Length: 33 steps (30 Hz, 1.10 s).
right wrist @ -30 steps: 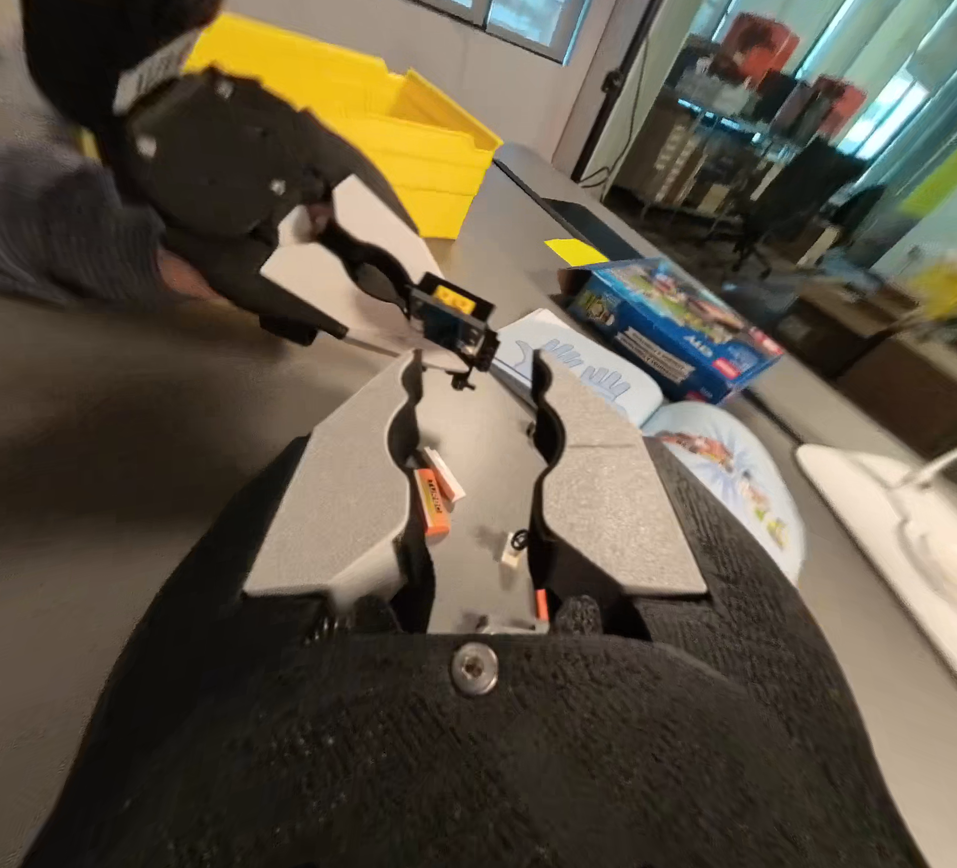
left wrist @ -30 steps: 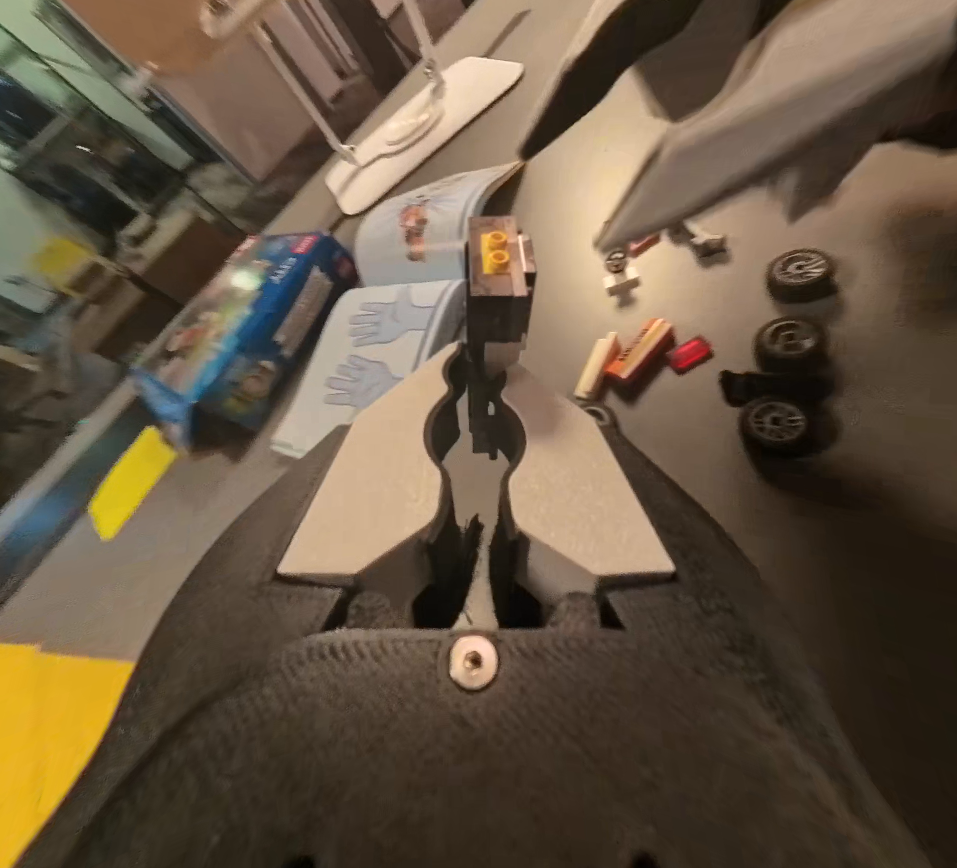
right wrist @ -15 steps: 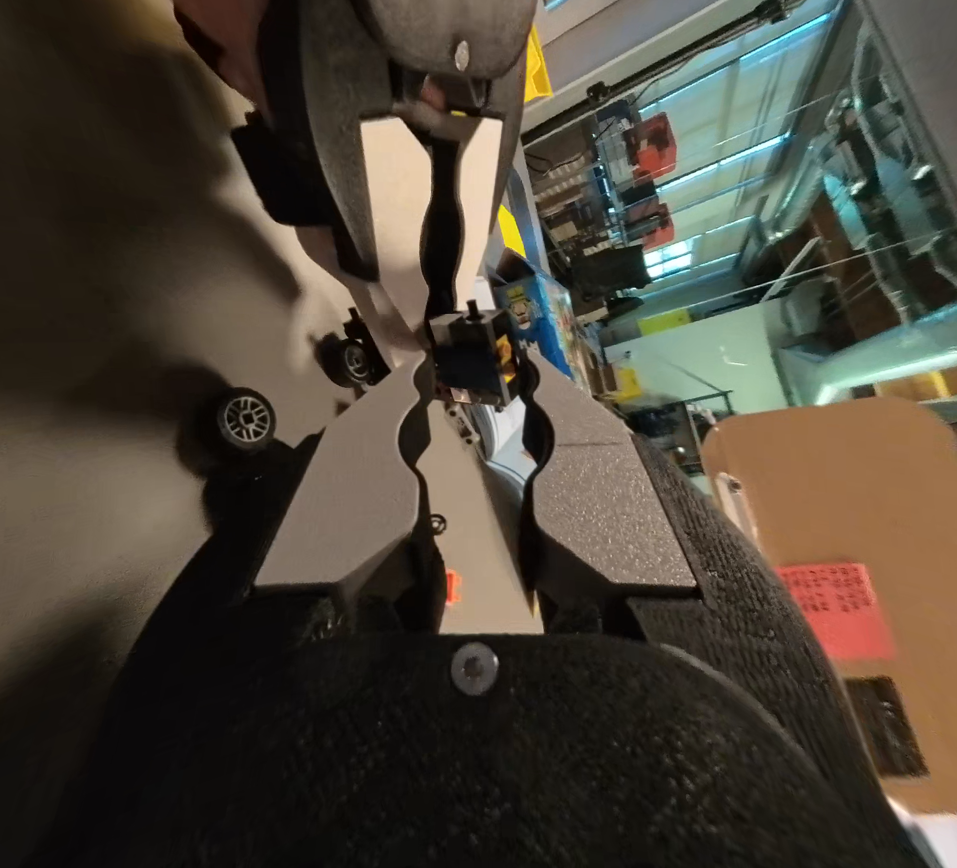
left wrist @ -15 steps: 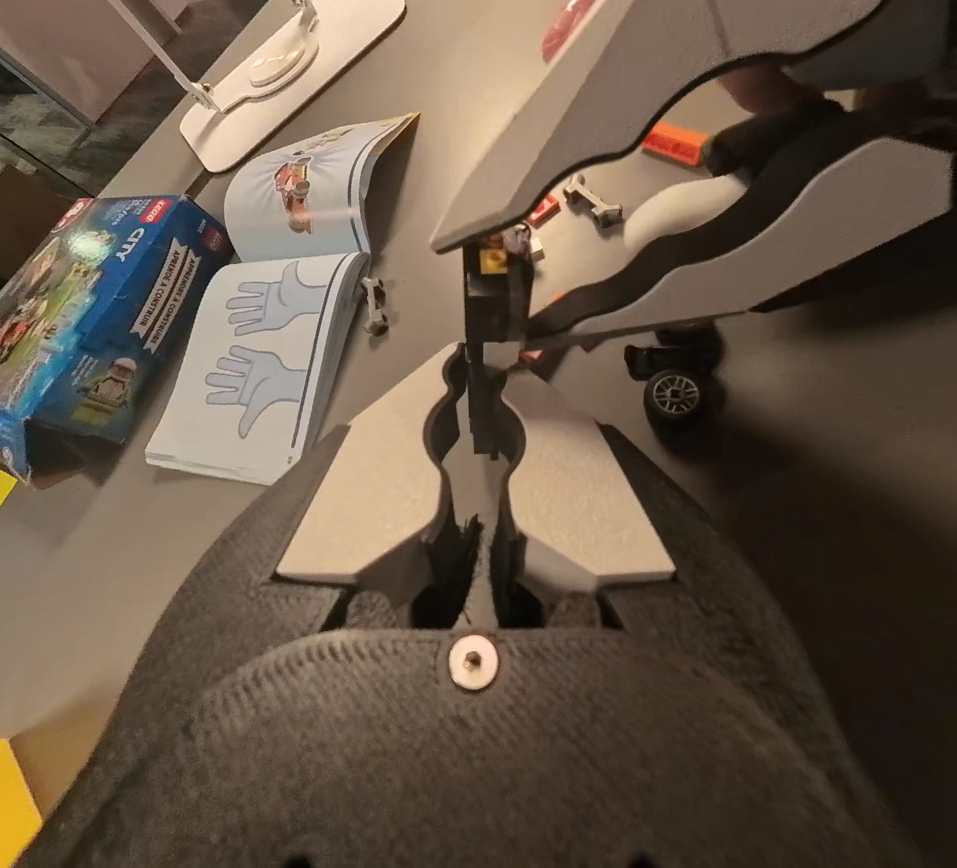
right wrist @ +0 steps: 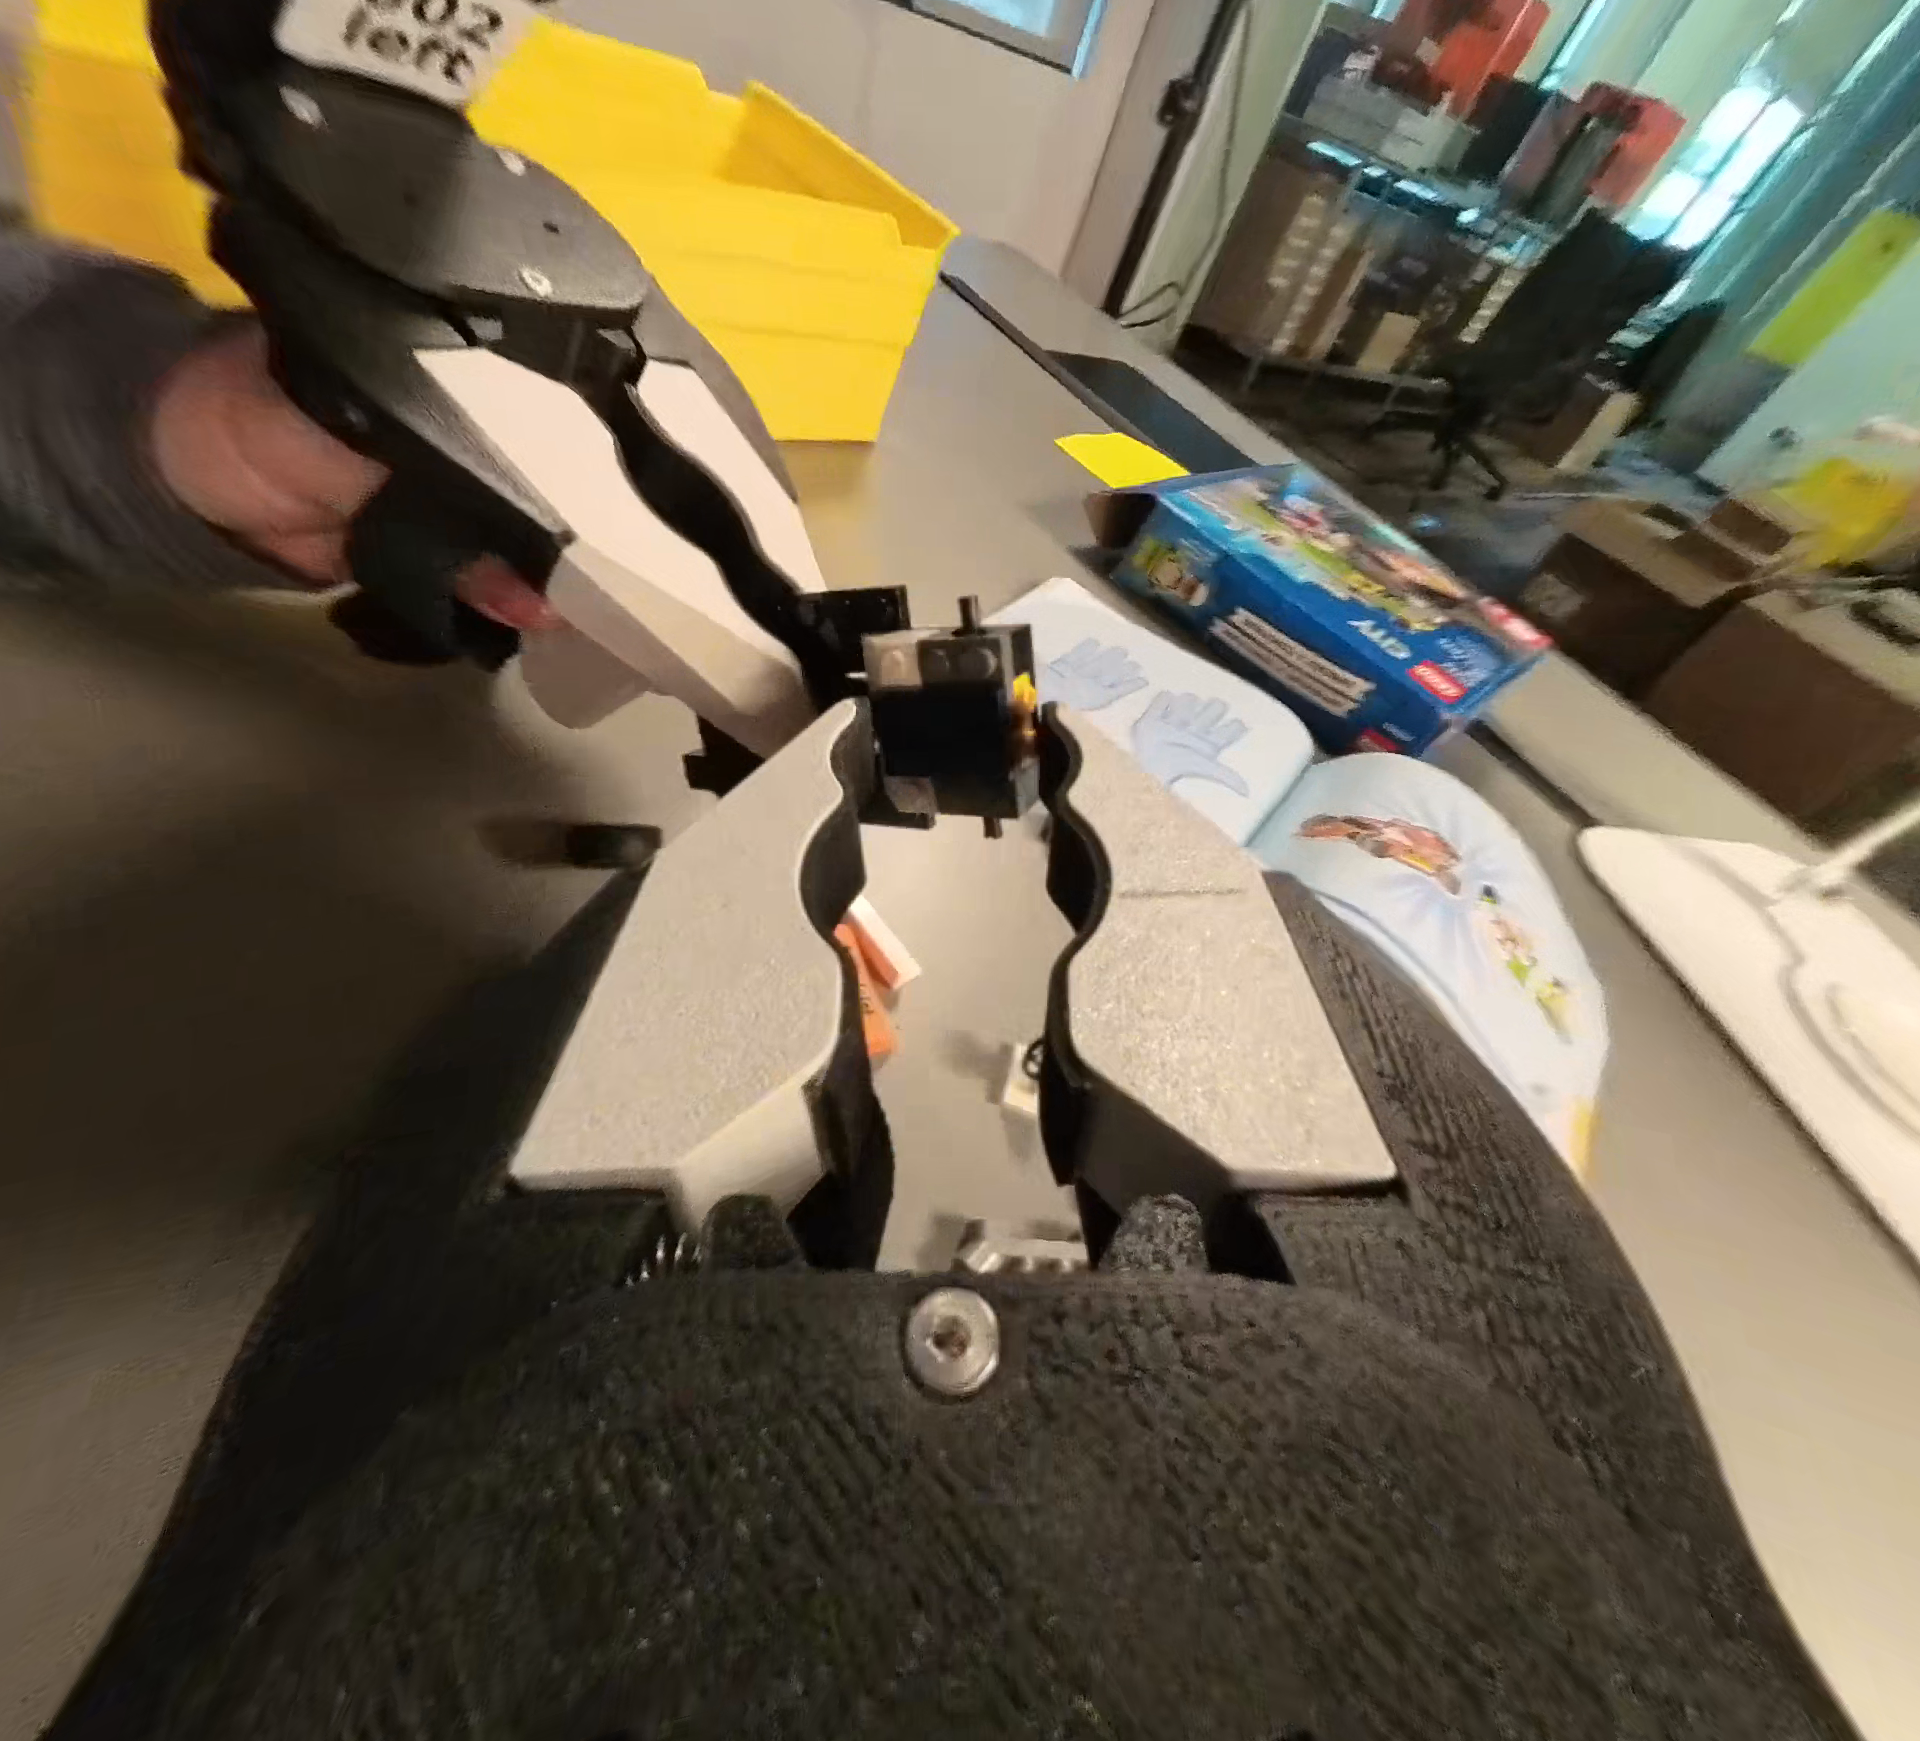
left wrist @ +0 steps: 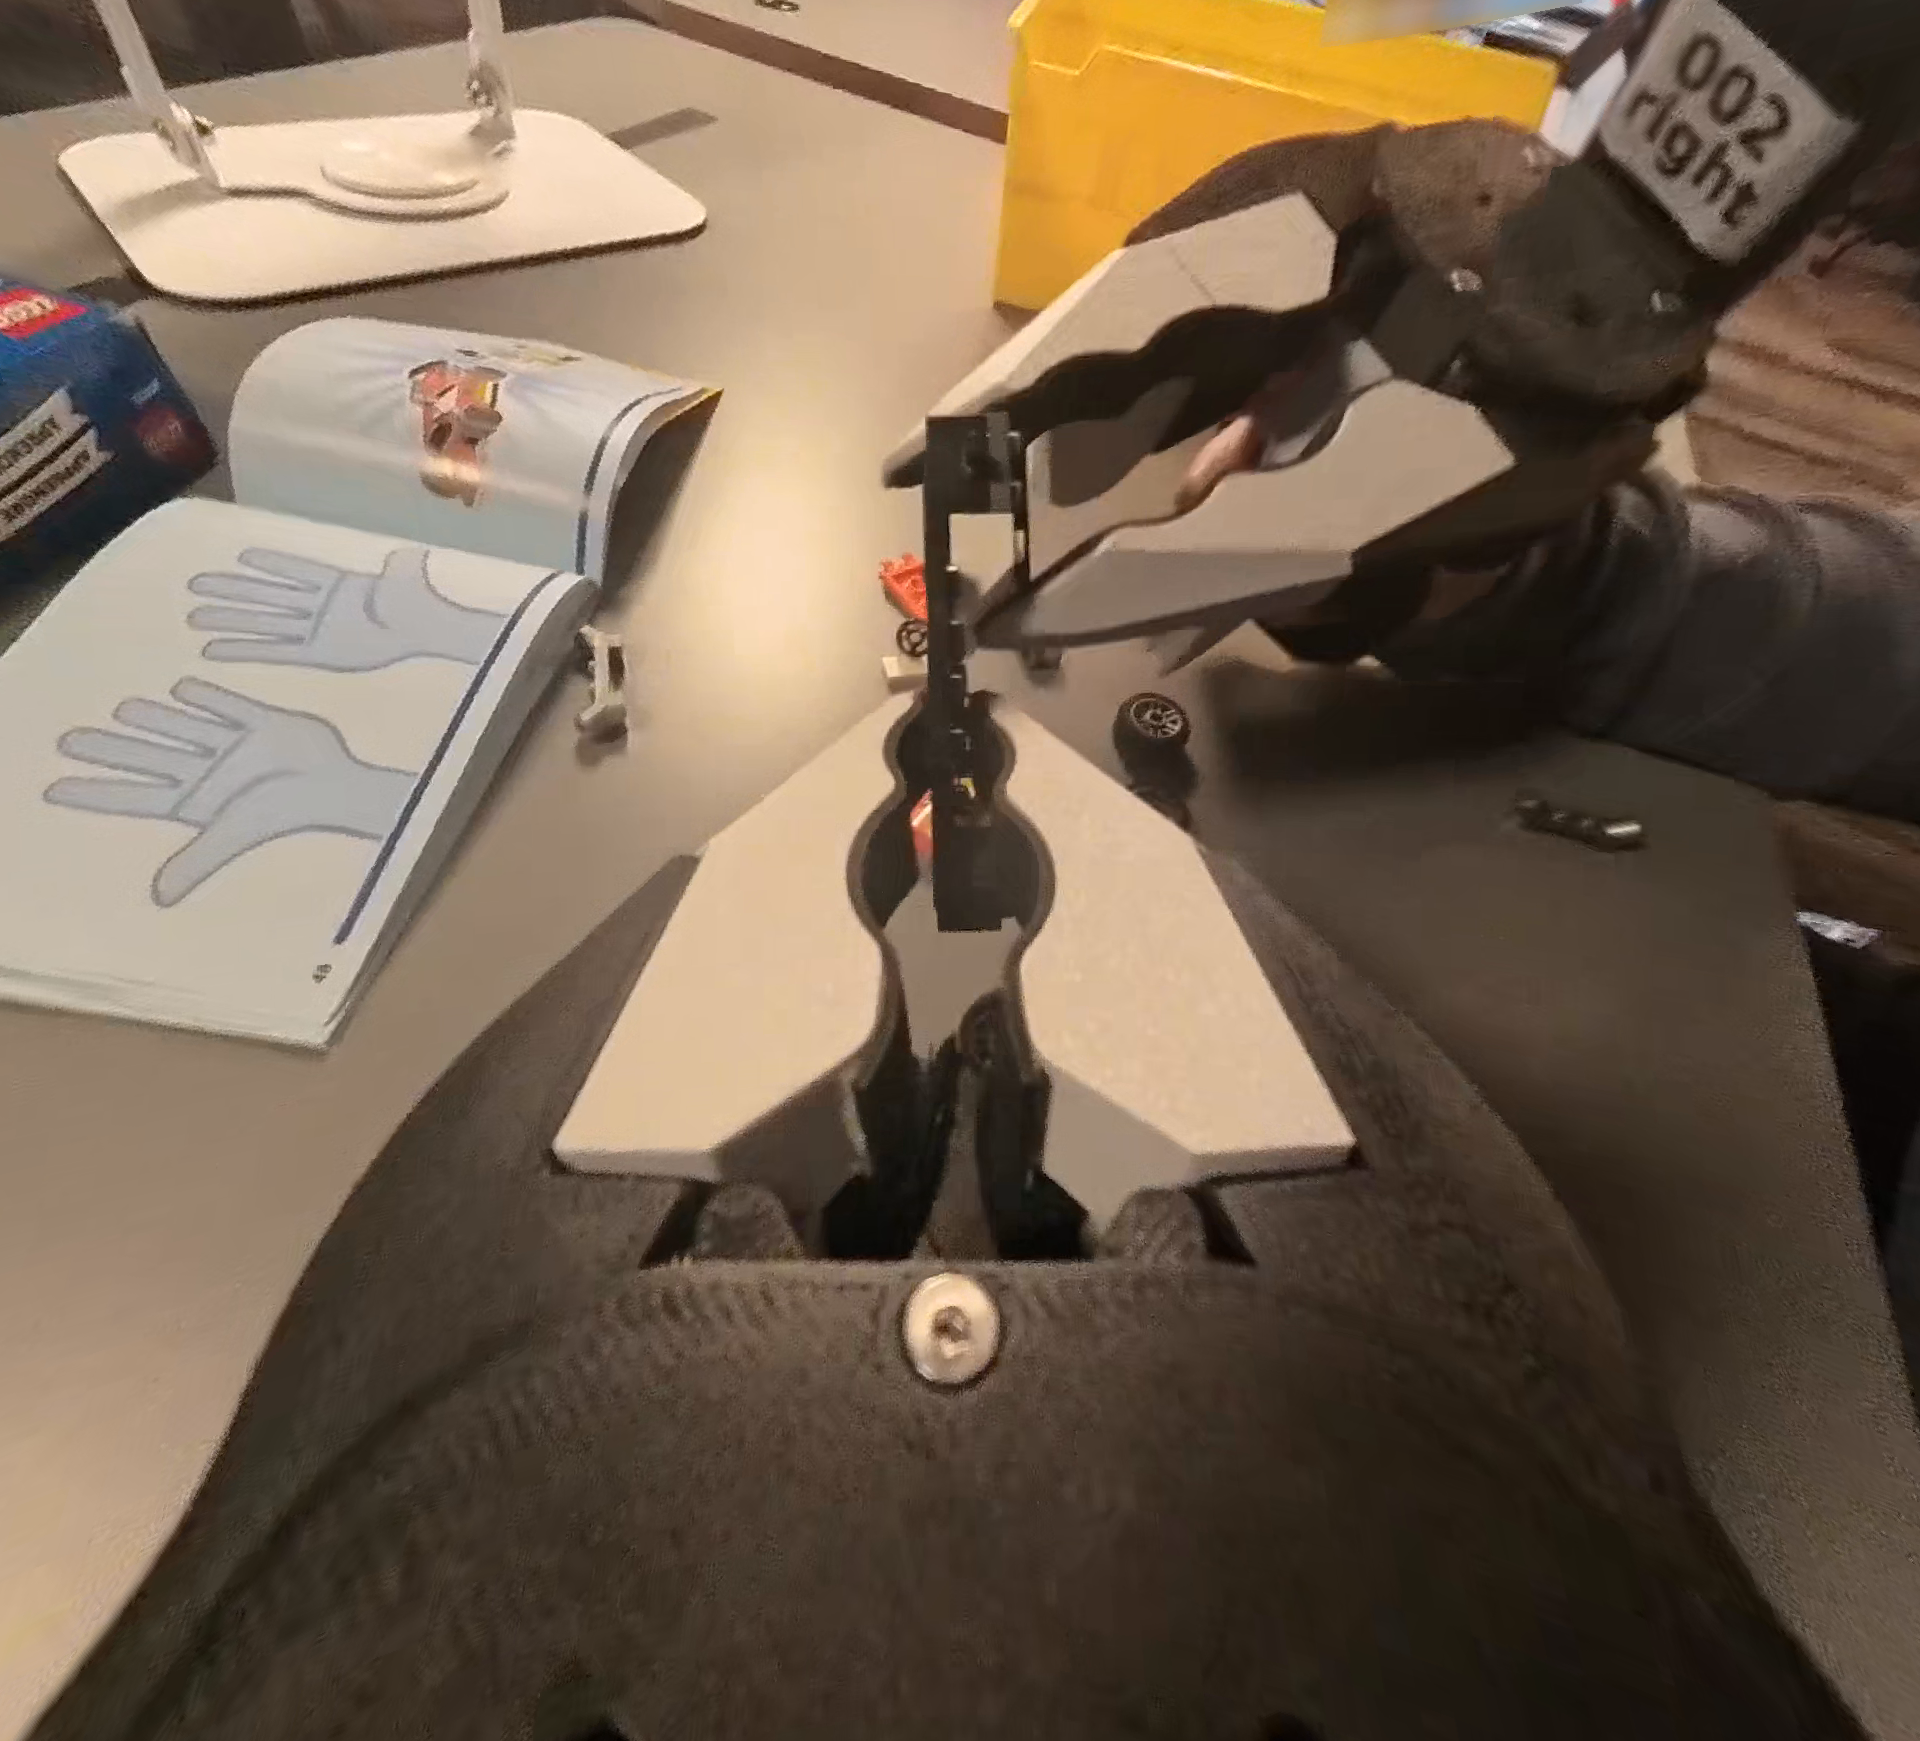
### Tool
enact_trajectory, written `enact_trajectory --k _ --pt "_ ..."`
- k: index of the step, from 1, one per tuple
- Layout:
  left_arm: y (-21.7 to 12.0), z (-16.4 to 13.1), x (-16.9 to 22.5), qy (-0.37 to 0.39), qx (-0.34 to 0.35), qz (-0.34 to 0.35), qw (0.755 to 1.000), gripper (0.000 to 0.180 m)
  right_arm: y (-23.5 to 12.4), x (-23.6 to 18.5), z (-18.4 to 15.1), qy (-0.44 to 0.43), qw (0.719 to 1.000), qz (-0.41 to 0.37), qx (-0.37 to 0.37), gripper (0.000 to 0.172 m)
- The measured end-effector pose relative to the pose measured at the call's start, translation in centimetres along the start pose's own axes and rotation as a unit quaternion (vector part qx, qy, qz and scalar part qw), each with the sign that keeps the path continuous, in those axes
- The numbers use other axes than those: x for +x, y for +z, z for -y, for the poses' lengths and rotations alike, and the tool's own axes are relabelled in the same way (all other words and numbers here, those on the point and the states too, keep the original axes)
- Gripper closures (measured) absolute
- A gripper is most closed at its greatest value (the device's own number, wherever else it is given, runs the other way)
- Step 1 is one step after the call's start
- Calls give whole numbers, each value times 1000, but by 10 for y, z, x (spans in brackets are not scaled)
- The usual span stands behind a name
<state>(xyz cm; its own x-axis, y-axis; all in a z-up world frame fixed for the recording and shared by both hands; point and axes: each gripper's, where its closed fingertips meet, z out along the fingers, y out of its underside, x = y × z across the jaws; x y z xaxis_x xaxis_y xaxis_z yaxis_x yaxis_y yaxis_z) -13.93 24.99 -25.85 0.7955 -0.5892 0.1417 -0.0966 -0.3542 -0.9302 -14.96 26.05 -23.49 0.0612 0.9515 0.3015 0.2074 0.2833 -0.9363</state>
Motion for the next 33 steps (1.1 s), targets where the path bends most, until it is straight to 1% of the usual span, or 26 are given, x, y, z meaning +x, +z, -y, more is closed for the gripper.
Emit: enact_trajectory --k 2,3,4,7,10,14,27,33 --pt "2 0 2 -11 -4 1 1000 176 2 1 -1 -61 998 -33 -14 139" --pt "3 -1 0 3 -10 14 1000 176 3 0 -2 -78 996 -41 -20 140" --pt "2 -3 -2 20 -15 25 999 176 3 0 -2 -76 996 -41 -27 140" --pt "0 -1 -2 38 -9 30 999 176 1 1 0 -39 998 -24 -32 142" --pt "1 -5 -3 114 -27 60 991 176 -1 -1 -5 6 999 19 -36 143" --pt "4 -9 -1 187 -44 83 978 175 -5 -4 -10 -10 998 51 -41 143" --pt "6 -12 5 241 -54 85 965 175 -15 -11 -13 -4 993 111 -34 143" --pt "4 -13 4 252 -55 82 963 176 -19 -15 -15 23 988 148 -26 147"
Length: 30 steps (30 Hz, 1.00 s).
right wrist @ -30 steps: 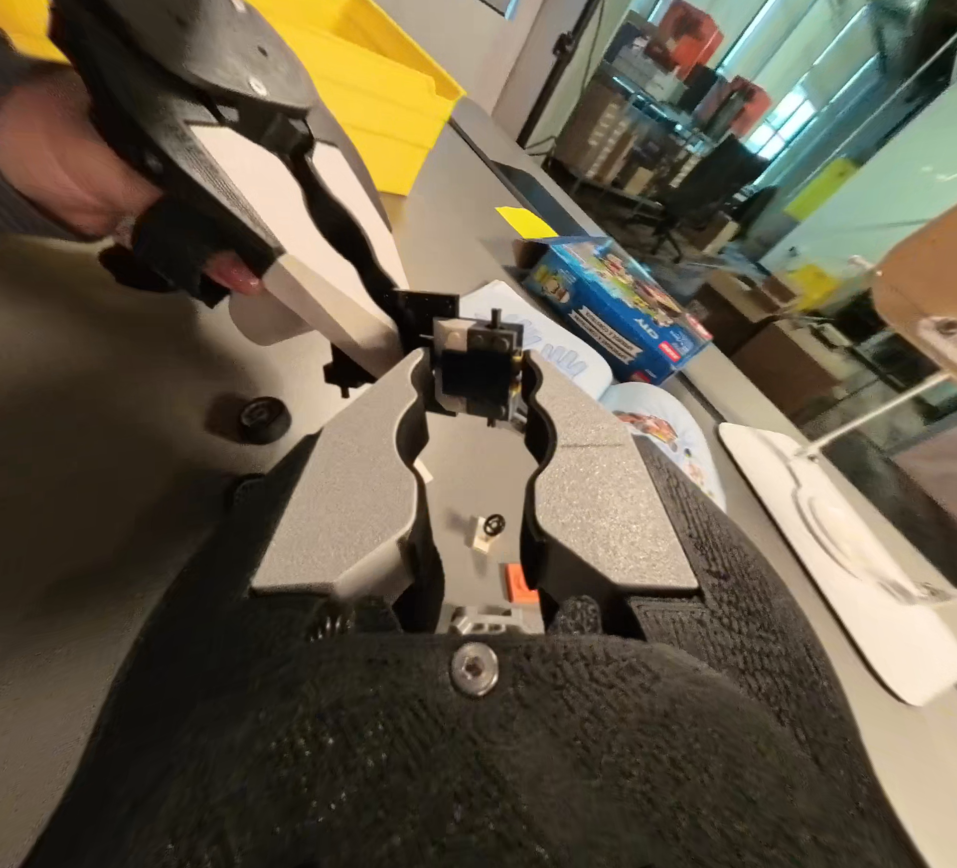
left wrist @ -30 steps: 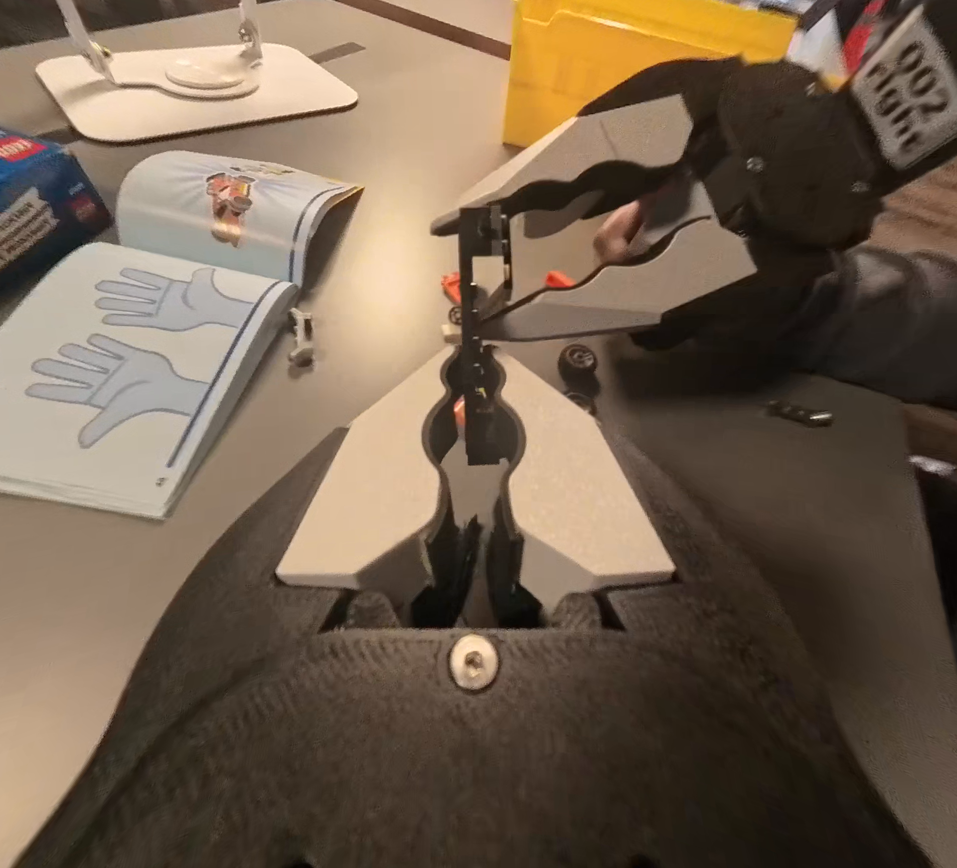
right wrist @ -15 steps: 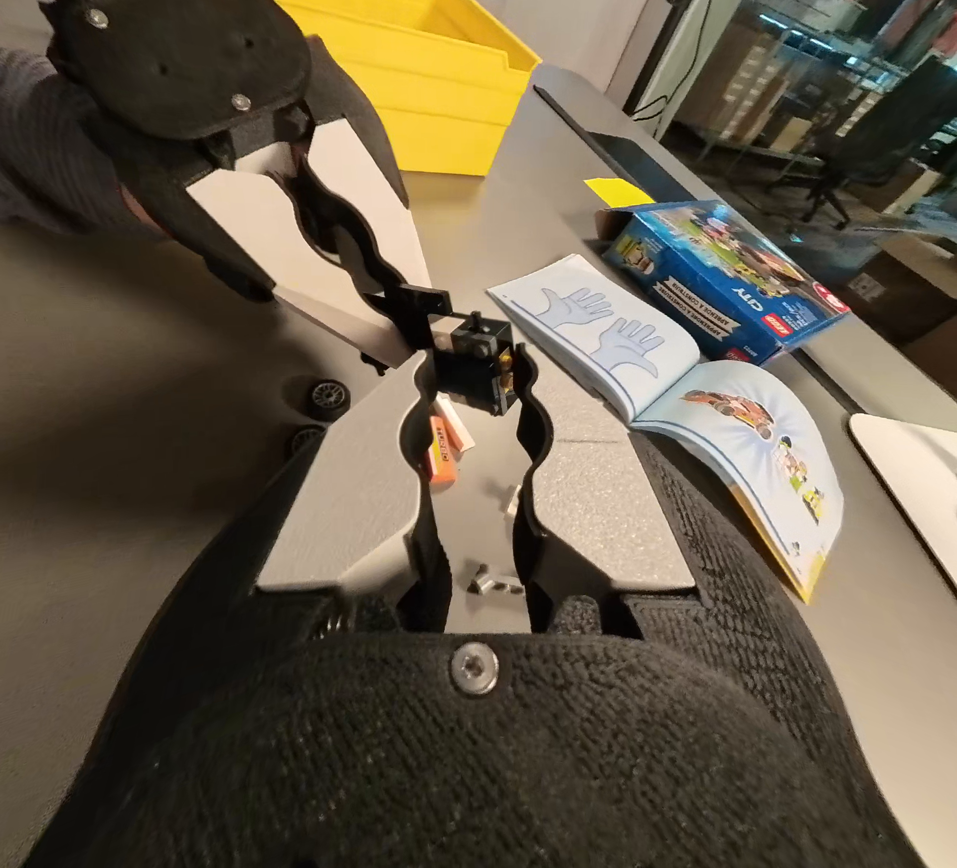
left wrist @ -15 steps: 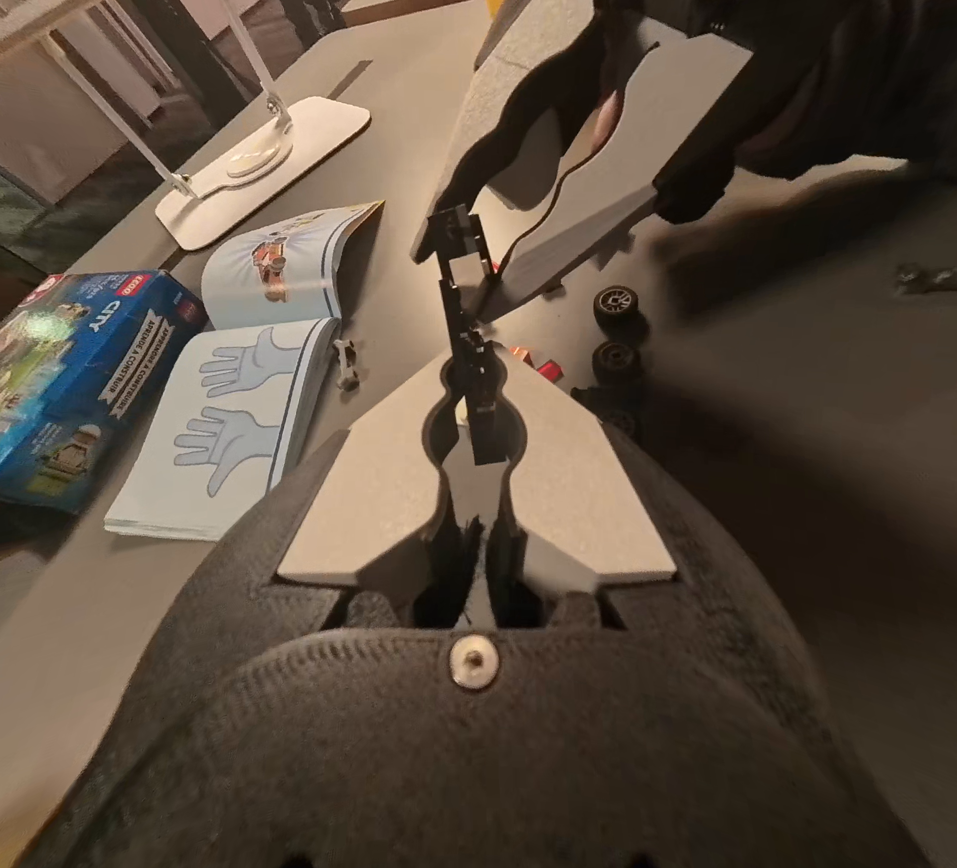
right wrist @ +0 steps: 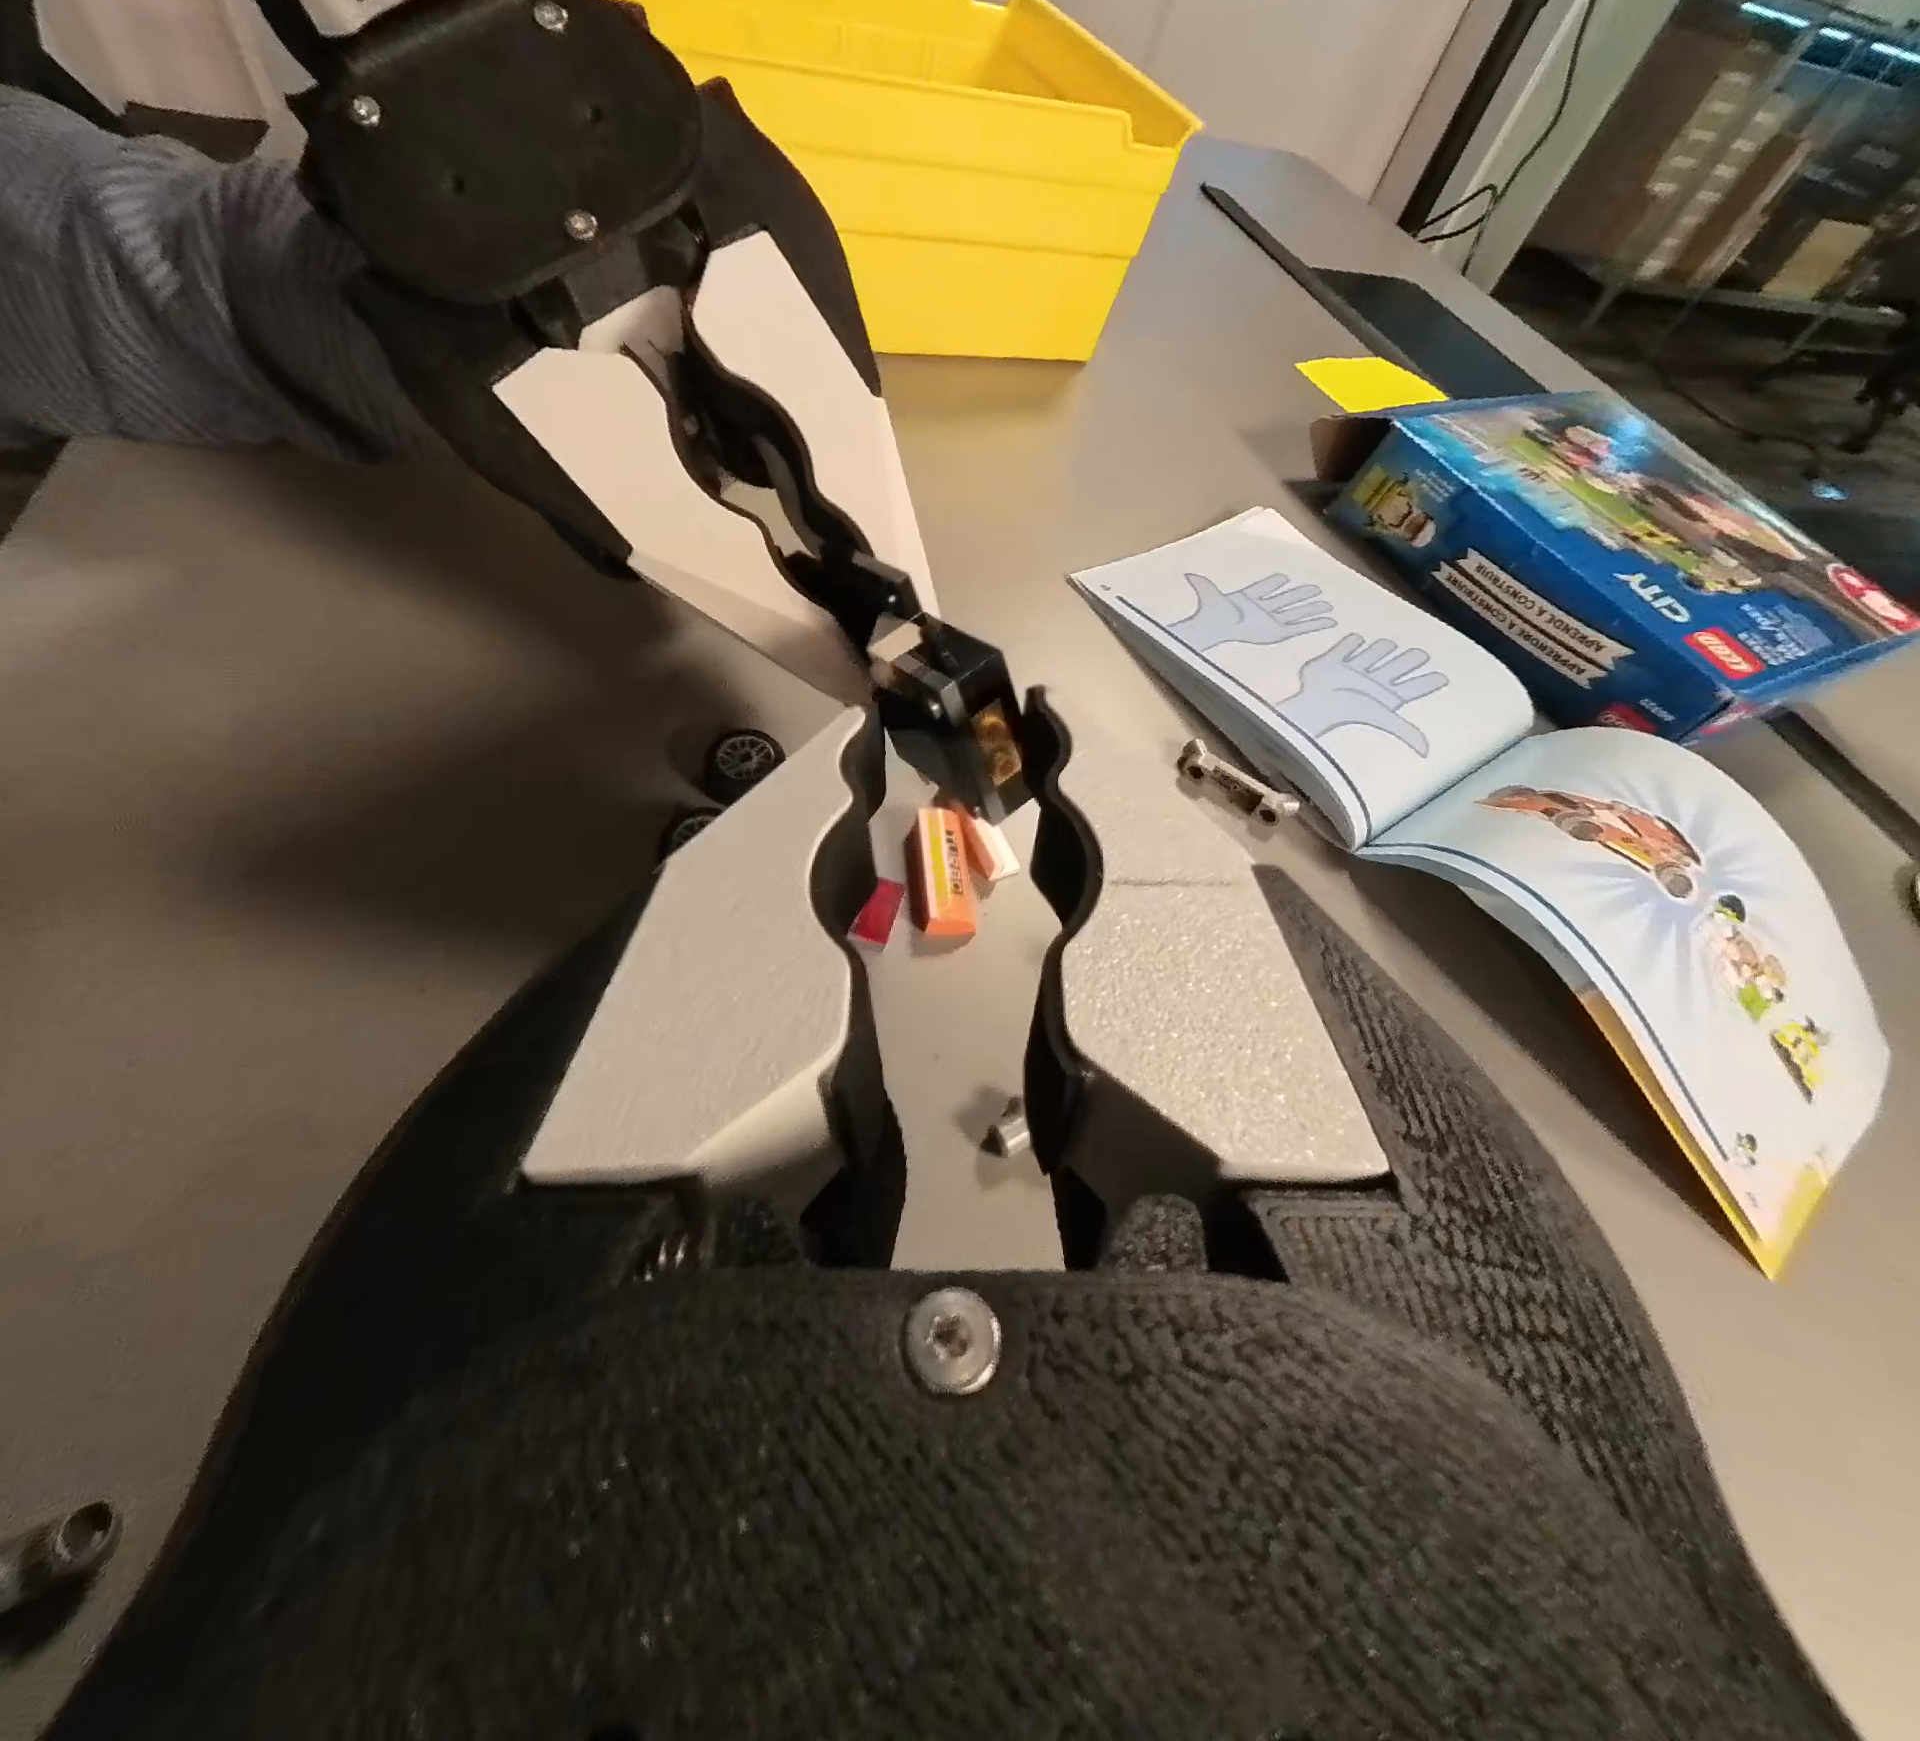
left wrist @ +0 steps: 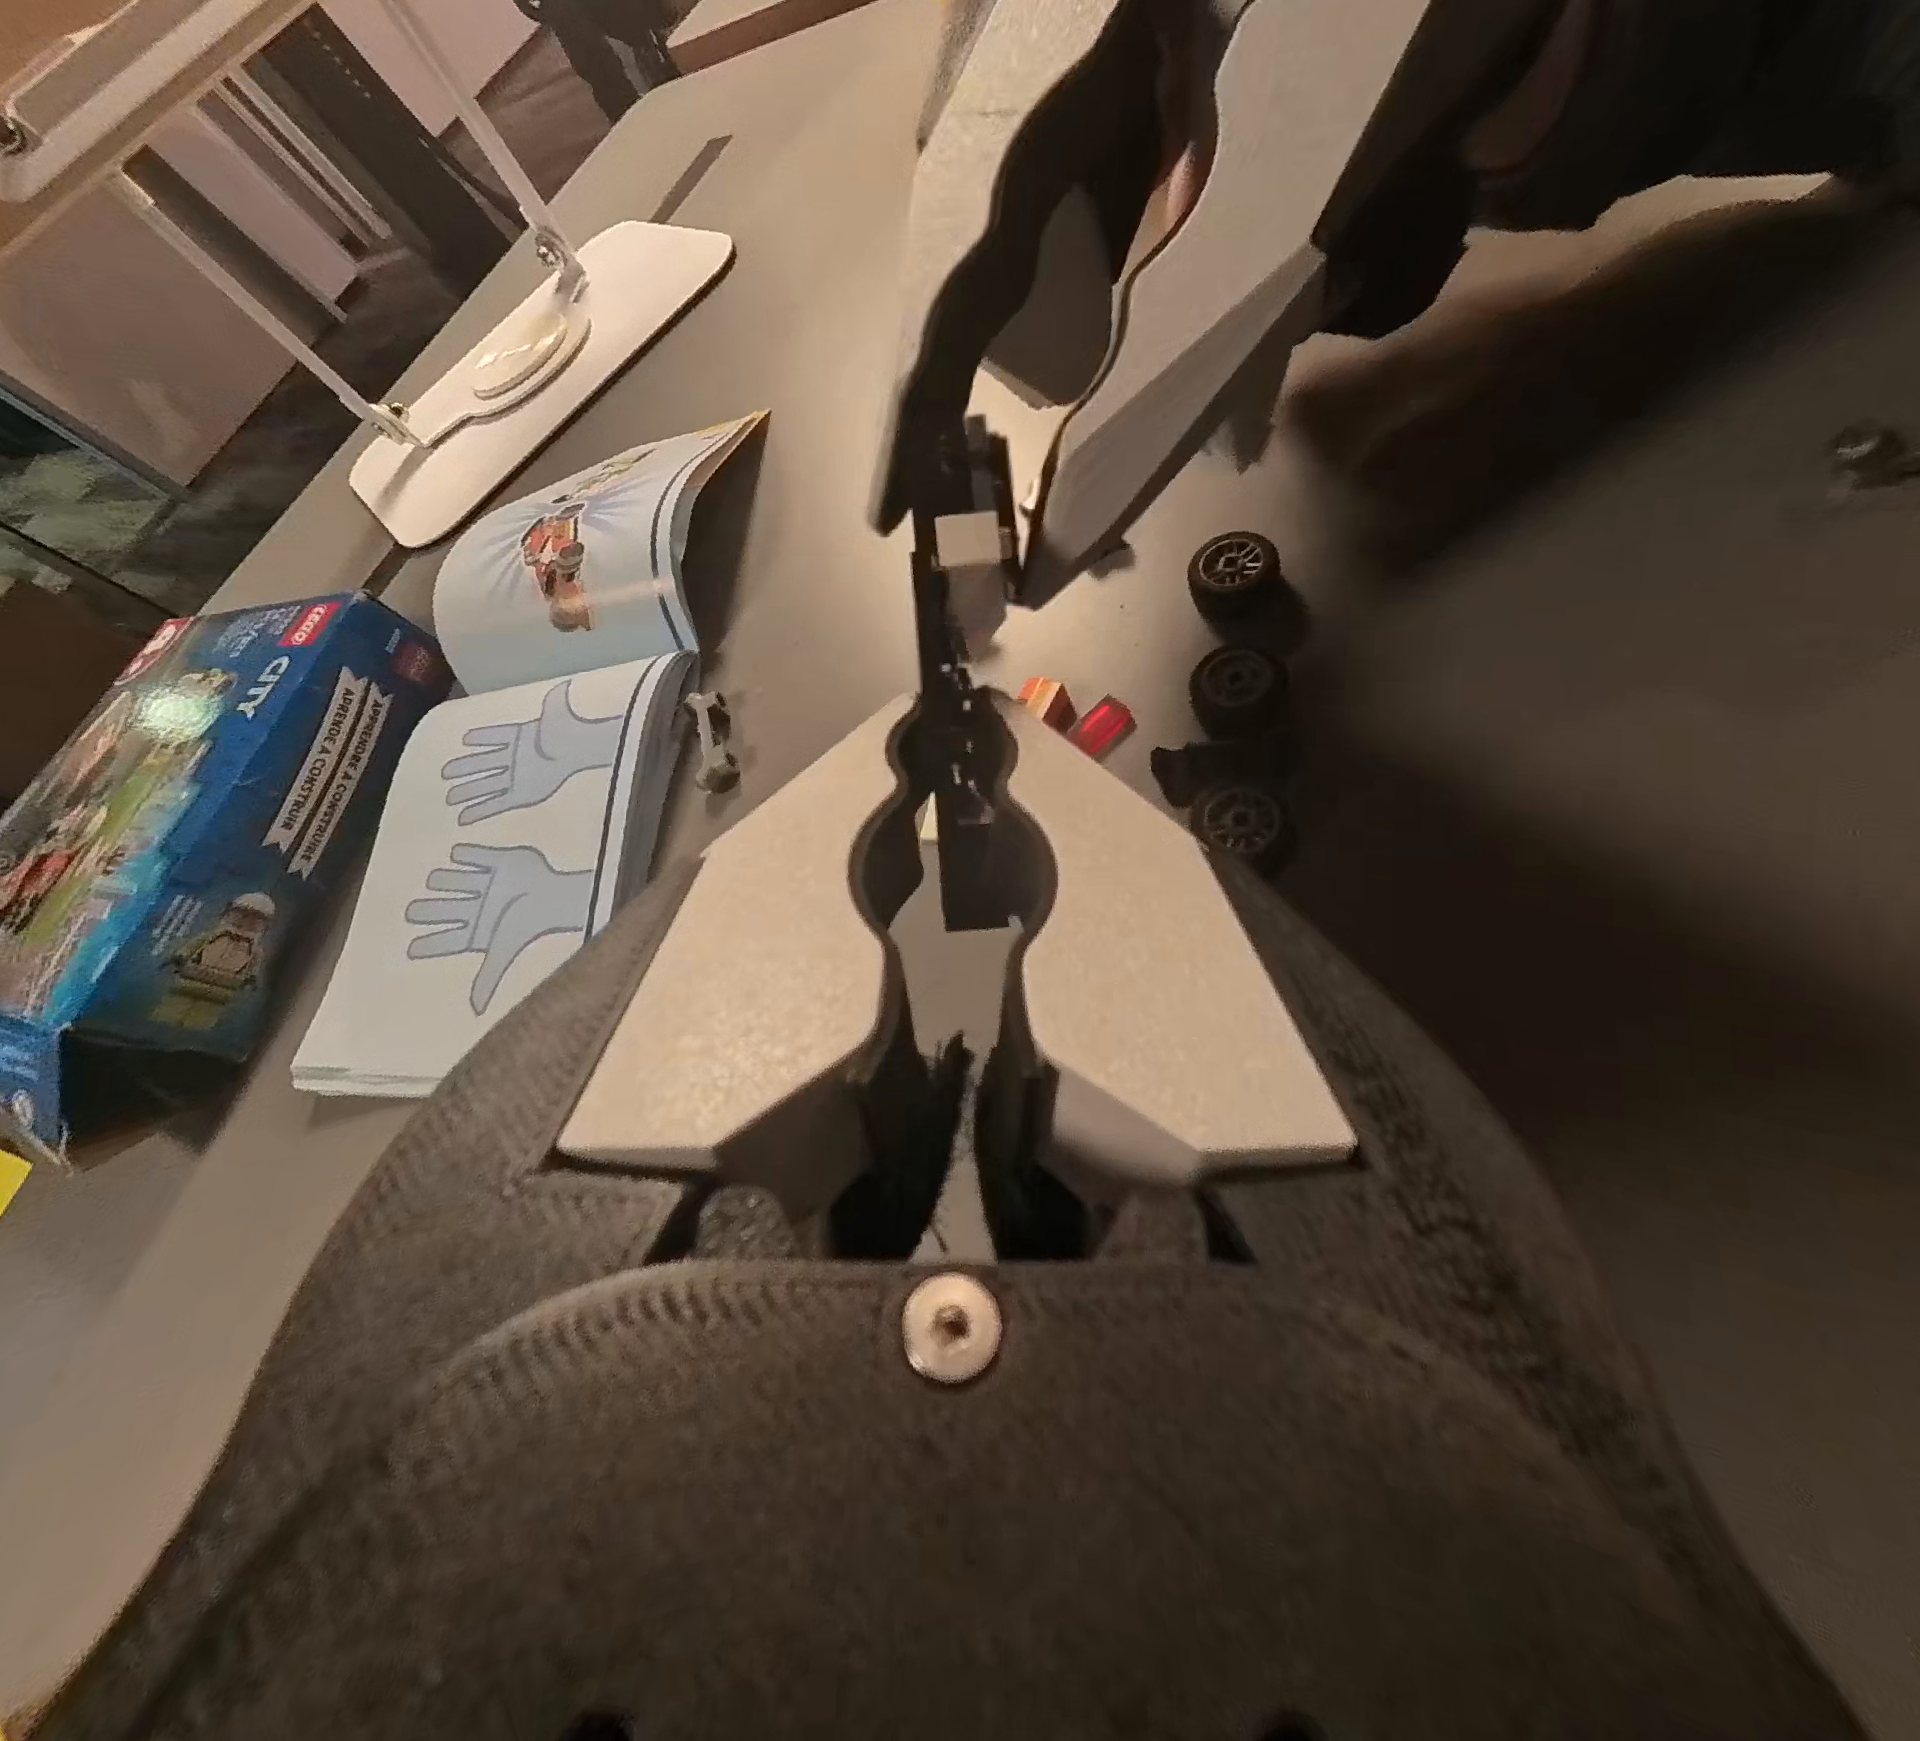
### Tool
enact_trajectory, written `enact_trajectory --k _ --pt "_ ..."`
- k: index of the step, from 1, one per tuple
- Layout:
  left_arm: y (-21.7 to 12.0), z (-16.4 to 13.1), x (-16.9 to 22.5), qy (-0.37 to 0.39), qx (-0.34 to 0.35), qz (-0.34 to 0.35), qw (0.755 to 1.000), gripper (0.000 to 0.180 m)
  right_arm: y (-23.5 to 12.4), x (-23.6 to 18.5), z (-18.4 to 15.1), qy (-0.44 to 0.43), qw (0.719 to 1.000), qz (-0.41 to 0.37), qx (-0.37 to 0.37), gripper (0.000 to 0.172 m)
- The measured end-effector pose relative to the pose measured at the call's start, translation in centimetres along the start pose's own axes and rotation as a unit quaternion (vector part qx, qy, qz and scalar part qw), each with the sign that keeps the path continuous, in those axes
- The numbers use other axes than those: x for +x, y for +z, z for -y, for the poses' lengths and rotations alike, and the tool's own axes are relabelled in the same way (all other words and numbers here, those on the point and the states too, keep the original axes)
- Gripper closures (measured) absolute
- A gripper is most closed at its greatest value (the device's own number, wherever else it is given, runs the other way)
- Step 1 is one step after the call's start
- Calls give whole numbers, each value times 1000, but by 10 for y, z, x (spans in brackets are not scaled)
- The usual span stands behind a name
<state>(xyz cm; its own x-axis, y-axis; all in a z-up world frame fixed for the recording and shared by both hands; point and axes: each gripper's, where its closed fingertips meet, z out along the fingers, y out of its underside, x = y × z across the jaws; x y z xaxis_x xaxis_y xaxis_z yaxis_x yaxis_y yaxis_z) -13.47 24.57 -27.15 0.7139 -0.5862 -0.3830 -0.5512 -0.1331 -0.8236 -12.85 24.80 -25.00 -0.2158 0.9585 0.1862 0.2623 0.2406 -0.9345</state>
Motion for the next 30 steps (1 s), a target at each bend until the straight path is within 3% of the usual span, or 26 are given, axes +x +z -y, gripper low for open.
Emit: enact_trajectory --k 3,8,12,16,30 --pt "2 -3 -3 -49 -6 -8 999 176 4 4 -2 -3 1000 -21 -4 145" --pt "1 3 -4 -225 31 -75 971 176 14 16 5 -97 988 -120 -11 141" --pt "-5 12 -5 -276 62 -107 953 177 10 15 17 -95 986 -134 -2 142" --pt "-7 13 2 -189 54 -95 976 175 7 9 15 -8 998 -66 18 143" --pt "-4 7 7 -28 15 -34 999 174 2 -2 4 33 999 22 25 145"
